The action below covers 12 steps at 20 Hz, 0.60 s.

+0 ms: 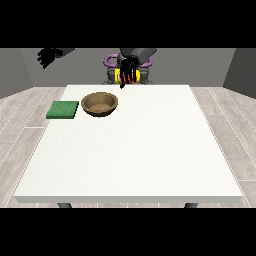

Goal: Pick the cup and pour the ball into the bowl, then pick the bowl and place it on the pad

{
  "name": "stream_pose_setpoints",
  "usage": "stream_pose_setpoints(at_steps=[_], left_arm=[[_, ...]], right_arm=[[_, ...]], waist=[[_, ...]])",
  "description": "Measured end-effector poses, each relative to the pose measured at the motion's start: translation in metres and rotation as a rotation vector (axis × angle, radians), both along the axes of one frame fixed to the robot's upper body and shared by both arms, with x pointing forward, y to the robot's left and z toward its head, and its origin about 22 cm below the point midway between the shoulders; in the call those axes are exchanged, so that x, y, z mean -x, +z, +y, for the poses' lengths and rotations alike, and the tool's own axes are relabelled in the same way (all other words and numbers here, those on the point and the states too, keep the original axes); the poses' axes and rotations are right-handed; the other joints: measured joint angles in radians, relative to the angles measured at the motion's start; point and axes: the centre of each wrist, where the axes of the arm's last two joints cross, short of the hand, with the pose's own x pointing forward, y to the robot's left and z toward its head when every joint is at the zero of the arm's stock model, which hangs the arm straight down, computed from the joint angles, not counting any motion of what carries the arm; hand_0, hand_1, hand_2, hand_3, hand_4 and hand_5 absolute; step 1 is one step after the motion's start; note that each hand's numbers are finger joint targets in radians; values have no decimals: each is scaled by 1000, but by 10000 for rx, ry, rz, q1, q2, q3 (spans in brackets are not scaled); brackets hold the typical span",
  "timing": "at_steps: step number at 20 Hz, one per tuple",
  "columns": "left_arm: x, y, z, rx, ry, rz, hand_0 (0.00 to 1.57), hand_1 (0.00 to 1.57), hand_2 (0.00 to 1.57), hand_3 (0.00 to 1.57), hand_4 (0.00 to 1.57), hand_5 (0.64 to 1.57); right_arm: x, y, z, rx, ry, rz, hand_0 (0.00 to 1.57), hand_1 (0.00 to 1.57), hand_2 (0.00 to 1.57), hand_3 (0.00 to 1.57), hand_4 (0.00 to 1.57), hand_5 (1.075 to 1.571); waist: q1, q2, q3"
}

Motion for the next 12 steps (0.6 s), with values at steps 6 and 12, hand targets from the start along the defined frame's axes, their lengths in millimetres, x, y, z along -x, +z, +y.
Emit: stream_pose_setpoints(at_steps=[6, 12], left_arm=[[8, 19, -28, -1723, -327, 75, 0, 0, 1201, 1497, 895, 1570], [20, 36, -44, -1605, -750, 73, 301, 301, 1571, 1390, 880, 1561]], right_arm=[[-12, 2, 8, -42, 358, 3, 0, 0, 0, 0, 691, 1563], [-14, 1, 6, 24, 63, 240, 0, 0, 0, 0, 711, 1569]], waist=[[-367, 121, -7], [108, 47, -8]])
